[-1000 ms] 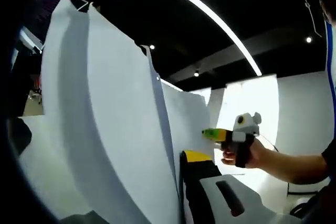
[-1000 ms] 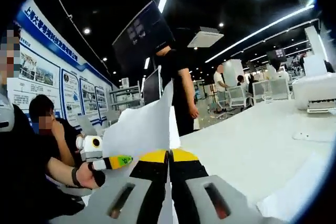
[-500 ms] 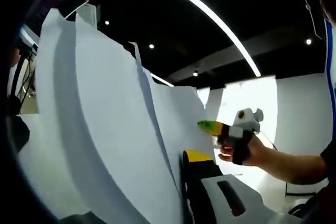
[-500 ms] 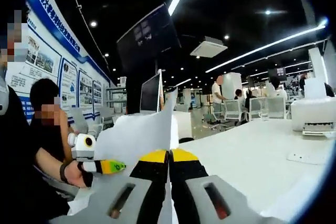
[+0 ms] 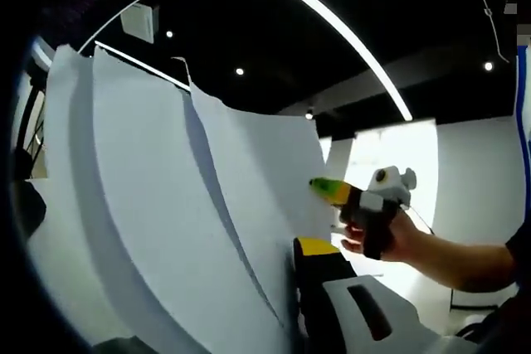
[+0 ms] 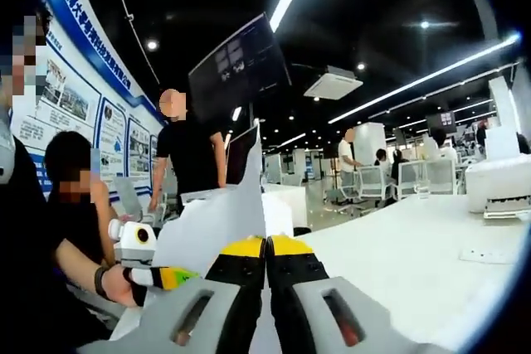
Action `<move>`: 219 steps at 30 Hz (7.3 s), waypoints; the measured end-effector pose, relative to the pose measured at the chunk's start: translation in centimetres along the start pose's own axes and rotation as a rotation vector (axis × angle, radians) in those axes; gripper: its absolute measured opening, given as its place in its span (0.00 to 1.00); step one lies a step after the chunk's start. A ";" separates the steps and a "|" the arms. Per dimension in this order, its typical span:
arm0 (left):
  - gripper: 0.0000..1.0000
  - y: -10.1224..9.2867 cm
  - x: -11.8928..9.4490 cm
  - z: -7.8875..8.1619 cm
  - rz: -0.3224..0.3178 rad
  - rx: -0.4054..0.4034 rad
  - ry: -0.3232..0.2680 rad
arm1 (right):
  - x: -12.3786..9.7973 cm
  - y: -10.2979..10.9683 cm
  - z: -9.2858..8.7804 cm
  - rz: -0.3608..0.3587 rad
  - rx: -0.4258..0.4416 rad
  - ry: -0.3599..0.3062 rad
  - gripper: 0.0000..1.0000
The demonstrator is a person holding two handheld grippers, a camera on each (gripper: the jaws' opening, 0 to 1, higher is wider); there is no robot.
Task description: Organize the stack of printing papers by aligning and flattening the scattered papers on the table
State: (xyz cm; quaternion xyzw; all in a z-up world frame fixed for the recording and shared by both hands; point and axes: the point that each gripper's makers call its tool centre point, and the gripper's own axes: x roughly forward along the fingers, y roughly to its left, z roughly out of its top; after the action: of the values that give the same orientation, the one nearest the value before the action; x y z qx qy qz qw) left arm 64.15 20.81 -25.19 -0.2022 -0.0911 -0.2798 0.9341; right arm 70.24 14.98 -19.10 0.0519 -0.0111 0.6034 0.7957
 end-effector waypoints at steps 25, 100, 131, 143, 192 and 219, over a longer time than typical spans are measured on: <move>0.19 -0.2 0.0 0.0 -0.010 -0.023 -0.006 | -0.1 0.8 -2.2 0.026 -0.112 0.130 0.00; 0.06 0.1 -0.2 0.2 0.013 0.016 -0.010 | -0.7 -0.2 -0.3 -0.097 0.007 0.034 0.81; 0.06 0.2 -0.2 0.2 0.011 0.012 -0.014 | -15.5 -1.8 5.8 -0.281 -0.064 0.044 0.90; 0.06 0.0 -0.1 0.2 0.016 0.013 -0.014 | -19.9 -1.3 10.8 -0.317 -0.056 -0.043 0.90; 0.06 -0.1 0.0 -0.1 0.022 0.041 0.007 | -32.7 -1.4 3.5 -0.669 -0.007 0.109 0.85; 0.06 -0.4 0.0 -0.3 0.020 0.052 0.016 | -38.6 -8.2 2.2 -0.789 -0.042 0.265 0.87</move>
State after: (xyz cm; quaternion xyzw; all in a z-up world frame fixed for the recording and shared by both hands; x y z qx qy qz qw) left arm 63.97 20.38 -25.35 -0.1764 -0.0887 -0.2696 0.9425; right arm 67.73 -24.45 -20.58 -0.0422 0.0999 0.2533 0.9613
